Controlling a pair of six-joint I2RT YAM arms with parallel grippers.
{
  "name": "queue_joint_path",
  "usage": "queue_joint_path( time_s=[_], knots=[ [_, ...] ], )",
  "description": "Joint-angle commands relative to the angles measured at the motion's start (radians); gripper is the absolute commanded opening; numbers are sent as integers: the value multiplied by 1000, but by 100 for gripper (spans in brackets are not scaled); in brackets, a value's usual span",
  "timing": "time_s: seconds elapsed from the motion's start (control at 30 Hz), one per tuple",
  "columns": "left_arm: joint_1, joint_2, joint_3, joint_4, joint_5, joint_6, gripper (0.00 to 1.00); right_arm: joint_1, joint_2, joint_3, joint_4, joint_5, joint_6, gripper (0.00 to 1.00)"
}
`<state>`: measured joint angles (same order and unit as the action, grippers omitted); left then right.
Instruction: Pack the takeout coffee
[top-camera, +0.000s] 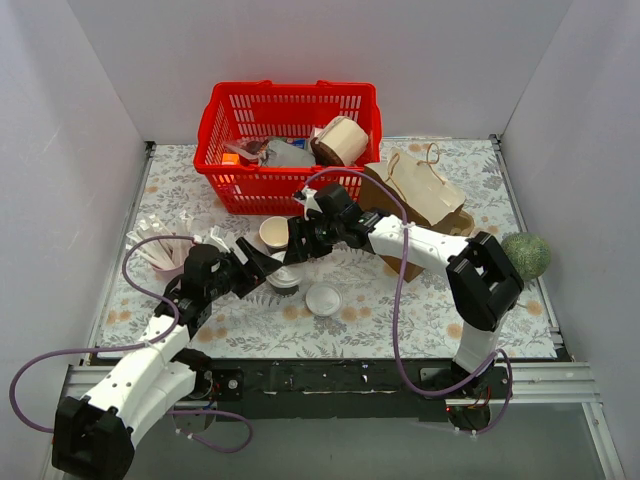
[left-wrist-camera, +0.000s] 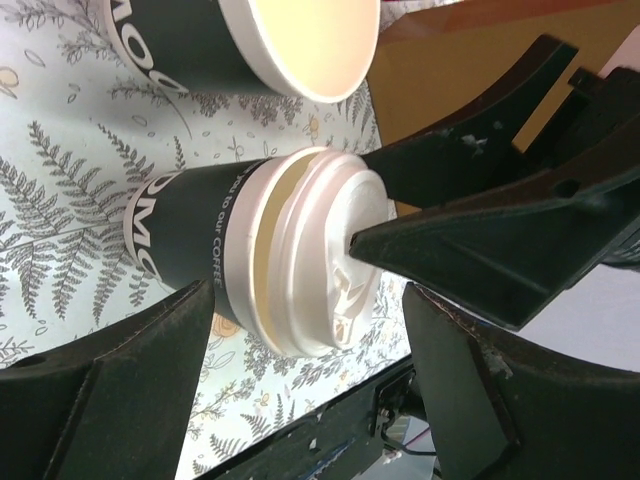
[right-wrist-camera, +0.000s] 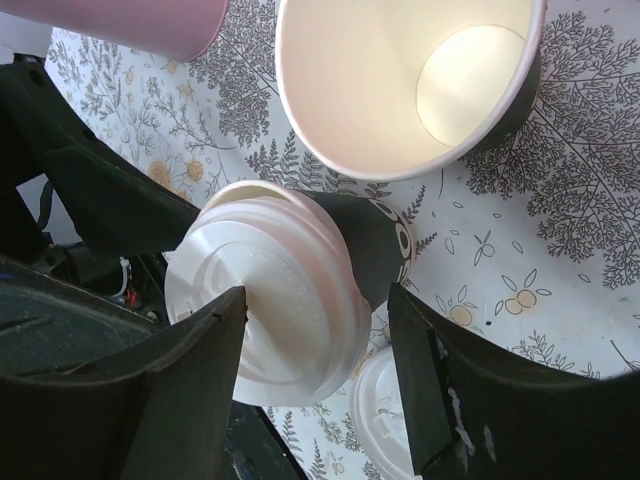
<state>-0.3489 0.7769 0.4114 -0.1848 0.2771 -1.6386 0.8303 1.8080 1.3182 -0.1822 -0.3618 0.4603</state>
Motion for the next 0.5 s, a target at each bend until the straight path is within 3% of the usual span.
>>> queue_joint_path(
  time_s=[0.0, 0.47],
  knots=[
    [-2, 10, 58, -22, -58, 20, 76, -3, -68, -10, 16, 11, 17, 67],
    [-2, 59, 83, -15, -52, 54, 74, -3, -90, -31, -16, -48, 72, 67]
  ],
)
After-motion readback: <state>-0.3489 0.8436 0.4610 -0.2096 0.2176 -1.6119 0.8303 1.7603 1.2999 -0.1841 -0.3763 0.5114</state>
